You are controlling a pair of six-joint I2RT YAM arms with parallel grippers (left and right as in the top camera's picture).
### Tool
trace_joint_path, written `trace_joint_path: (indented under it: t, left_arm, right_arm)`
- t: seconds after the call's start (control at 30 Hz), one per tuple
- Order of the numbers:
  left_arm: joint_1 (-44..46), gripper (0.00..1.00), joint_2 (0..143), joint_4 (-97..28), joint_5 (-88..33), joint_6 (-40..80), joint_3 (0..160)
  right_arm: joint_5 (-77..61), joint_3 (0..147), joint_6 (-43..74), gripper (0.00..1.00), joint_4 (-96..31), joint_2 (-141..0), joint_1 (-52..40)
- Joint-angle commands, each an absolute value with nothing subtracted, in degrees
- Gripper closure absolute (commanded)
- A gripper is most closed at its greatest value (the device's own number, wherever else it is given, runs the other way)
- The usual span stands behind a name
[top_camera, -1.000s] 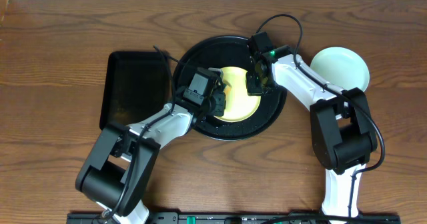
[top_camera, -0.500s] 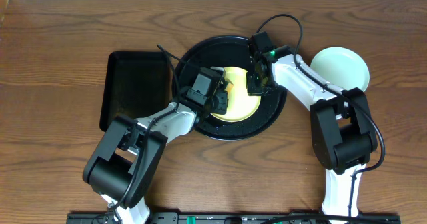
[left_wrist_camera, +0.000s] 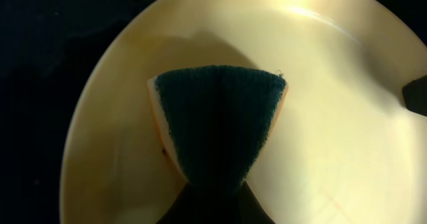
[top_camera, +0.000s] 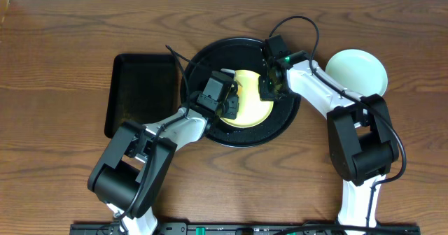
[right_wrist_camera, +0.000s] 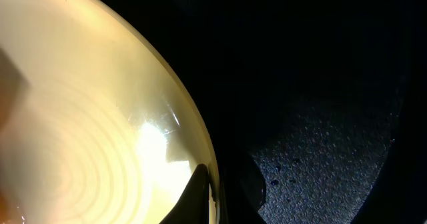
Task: Clean dirty plates on tray and stack at the side
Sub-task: 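Scrub the sauce streak on the yellow plate with the left gripper's sponge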
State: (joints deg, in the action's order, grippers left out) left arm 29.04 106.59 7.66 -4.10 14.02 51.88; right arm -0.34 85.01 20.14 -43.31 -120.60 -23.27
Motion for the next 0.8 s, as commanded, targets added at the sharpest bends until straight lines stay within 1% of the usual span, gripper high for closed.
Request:
trace_joint_path:
  t: [0.0,0.33,0.53,0.77]
  left_arm:
    - [28.3,0.92,109.8,6.7,0.7,12.3,51.5]
    - [28.3,0.92,114.7,12.2,0.8,10.7,51.5]
    - [28.3,0.92,115.0,14.5,5.8,10.1,51.5]
    - [28.2,0.92,118.1,21.3,5.8,9.6,51.5]
  right_arm:
    - [1.0,83.1,19.9,0.99,-42.4,-123.1,-23.3]
    - [1.0,83.1,19.9,0.99,-42.4,-123.1,-23.3]
    - [1.0,83.1,19.9,0.99,-42.4,-123.1,-23.3]
    - [1.0,83.1,19.9,0.99,-42.4,-123.1,-23.3]
